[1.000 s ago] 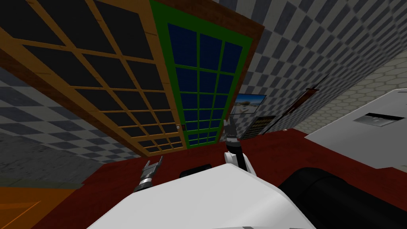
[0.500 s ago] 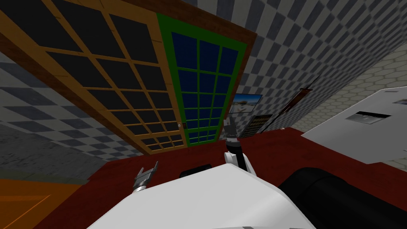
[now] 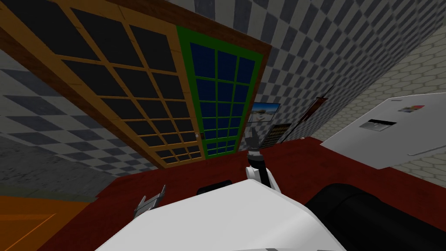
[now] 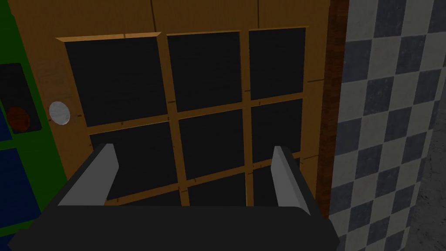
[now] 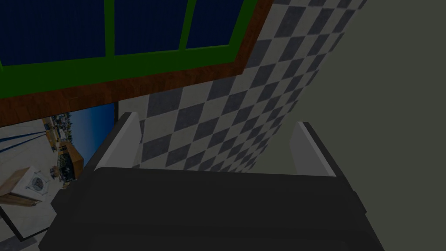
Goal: Pull the door open
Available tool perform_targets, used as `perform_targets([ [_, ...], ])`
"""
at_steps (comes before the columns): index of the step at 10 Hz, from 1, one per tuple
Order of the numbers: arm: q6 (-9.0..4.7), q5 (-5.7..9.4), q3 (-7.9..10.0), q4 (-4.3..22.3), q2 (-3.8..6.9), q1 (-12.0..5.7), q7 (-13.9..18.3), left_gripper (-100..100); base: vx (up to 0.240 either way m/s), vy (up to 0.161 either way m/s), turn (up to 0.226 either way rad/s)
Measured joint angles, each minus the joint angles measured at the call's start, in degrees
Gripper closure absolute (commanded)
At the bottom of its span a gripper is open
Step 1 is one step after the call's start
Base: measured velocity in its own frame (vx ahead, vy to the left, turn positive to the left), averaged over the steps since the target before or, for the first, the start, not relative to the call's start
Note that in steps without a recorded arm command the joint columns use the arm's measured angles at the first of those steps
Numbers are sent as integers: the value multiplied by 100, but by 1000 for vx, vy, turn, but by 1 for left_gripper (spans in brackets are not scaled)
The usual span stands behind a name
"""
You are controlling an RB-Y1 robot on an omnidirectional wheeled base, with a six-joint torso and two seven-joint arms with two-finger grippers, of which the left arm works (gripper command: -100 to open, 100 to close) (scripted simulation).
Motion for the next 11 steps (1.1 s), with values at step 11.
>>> perform_targets([
  [11, 82, 212, 327, 50, -296, -660, -412, -100, 140, 35, -147],
])
